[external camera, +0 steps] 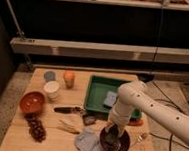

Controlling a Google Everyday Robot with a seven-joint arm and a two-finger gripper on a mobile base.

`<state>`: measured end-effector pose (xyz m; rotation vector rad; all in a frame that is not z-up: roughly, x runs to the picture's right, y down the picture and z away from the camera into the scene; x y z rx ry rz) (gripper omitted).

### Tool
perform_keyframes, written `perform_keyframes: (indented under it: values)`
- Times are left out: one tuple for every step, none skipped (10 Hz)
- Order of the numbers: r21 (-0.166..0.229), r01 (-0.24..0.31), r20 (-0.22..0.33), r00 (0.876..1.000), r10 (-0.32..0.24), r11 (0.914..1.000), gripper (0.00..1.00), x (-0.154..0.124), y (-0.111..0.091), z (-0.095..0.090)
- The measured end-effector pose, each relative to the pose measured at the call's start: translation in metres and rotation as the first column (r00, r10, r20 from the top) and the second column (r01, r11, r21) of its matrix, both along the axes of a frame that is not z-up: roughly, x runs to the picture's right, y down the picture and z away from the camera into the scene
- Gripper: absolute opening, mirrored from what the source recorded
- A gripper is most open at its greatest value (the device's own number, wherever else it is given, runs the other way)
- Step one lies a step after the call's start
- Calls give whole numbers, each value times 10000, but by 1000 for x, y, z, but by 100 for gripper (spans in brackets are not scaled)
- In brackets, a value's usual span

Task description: Wipe purple bowl with eraser

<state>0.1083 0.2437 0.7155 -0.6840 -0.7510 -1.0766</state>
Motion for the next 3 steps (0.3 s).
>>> perform_keyframes:
  values:
    - [-24,139,110,9998,-138,9999,10,-3,5,-5]
    - [22,277,338,9990,-277,9996,10,-8,12,-17]
    - [3,327,429,9985,-327,9995,10,-6,19,-27]
